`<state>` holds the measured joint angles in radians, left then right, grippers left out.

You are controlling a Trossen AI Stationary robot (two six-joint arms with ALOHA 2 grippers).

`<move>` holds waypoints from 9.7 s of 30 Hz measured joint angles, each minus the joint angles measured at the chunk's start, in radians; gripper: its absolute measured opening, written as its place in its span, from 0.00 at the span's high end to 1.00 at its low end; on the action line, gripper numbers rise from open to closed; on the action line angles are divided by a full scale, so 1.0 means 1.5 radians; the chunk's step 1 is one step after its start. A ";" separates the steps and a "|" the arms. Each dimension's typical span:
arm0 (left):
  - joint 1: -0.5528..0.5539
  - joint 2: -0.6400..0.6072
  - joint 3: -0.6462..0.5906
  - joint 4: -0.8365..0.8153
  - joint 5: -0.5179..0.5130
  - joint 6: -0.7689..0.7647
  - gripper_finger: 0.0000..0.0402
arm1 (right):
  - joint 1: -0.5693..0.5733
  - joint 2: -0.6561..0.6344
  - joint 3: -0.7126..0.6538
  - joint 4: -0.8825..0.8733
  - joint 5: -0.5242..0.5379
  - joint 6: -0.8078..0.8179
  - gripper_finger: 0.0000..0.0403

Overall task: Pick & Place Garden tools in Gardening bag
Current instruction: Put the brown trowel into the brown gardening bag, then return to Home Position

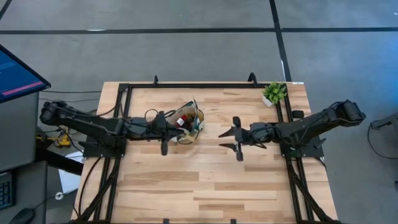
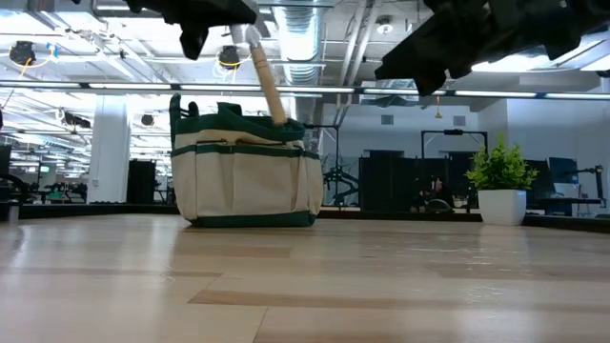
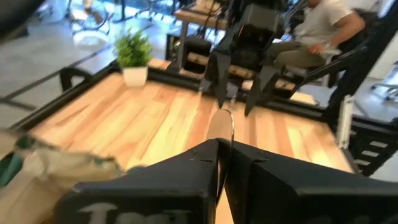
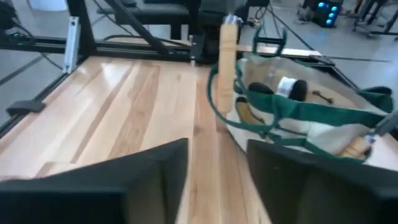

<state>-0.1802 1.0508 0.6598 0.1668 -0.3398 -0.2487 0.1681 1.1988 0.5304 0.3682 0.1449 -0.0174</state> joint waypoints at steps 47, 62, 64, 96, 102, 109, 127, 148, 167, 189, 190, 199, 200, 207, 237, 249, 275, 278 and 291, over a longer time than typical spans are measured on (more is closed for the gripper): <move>0.025 0.192 -0.001 0.025 -0.127 0.077 1.00 | -0.008 0.000 0.000 -0.010 0.009 -0.028 1.00; 0.024 0.188 -0.001 0.041 -0.147 0.129 1.00 | -0.008 0.000 0.000 -0.010 0.009 -0.028 1.00; 0.024 0.188 -0.001 0.028 -0.147 0.128 1.00 | -0.008 0.000 0.000 -0.010 0.009 -0.028 1.00; 0.027 0.156 -0.001 0.016 -0.216 0.149 0.65 | -0.008 0.000 0.000 -0.010 0.008 -0.028 1.00; 0.023 0.057 -0.001 0.017 -0.207 0.180 0.53 | -0.008 0.000 0.000 -0.011 0.008 -0.028 1.00; 0.023 -0.019 -0.001 0.018 -0.171 0.178 0.53 | -0.008 0.000 0.000 -0.011 0.008 -0.028 1.00; 0.020 -0.021 -0.001 0.005 -0.141 0.181 0.93 | -0.008 0.000 0.000 0.007 0.008 -0.023 1.00; -0.015 -0.071 -0.001 -0.001 0.010 0.287 0.99 | 0.023 -0.213 0.047 -0.170 0.023 -0.093 1.00; 0.134 -0.326 -0.001 -0.165 0.184 0.285 0.99 | 0.022 -0.464 0.047 -0.383 0.069 -0.111 1.00; 0.182 -0.565 -0.001 -0.328 0.184 0.257 0.99 | 0.022 -0.602 0.047 -0.480 0.082 -0.087 1.00; 0.182 -0.573 -0.001 -0.338 0.185 0.249 0.99 | 0.022 -0.608 0.047 -0.485 0.082 -0.087 1.00; 0.181 -0.601 -0.001 -0.363 0.184 0.231 0.99 | 0.022 -0.679 0.047 -0.528 0.121 -0.087 1.00; 0.181 -0.601 -0.001 -0.364 0.184 0.231 0.99 | 0.022 -0.691 0.047 -0.531 0.121 -0.083 1.00; 0.181 -0.601 -0.001 -0.364 0.184 0.232 0.99 | 0.023 -0.787 0.047 -0.566 0.113 -0.075 1.00; 0.181 -0.605 -0.186 -0.243 0.193 0.221 0.99 | 0.023 -0.787 -0.234 -0.385 0.098 0.037 1.00; 0.181 -0.605 -0.237 -0.199 0.193 0.210 0.99 | 0.023 -0.787 -0.308 -0.327 0.040 0.033 1.00; 0.181 -0.605 -0.244 -0.178 0.199 0.210 0.99 | 0.023 -0.786 -0.326 -0.298 -0.099 -0.005 1.00; 0.181 -0.605 -0.278 -0.160 0.216 0.198 0.99 | 0.023 -0.786 -0.326 -0.298 -0.099 -0.005 1.00; 0.181 -0.599 -0.436 -0.021 0.232 0.158 0.99 | 0.023 -0.786 -0.326 -0.299 -0.097 -0.006 1.00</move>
<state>0.0906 0.1520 0.0063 0.1347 0.0082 -0.0118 0.2028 0.0196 0.0418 -0.0799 -0.0006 -0.0257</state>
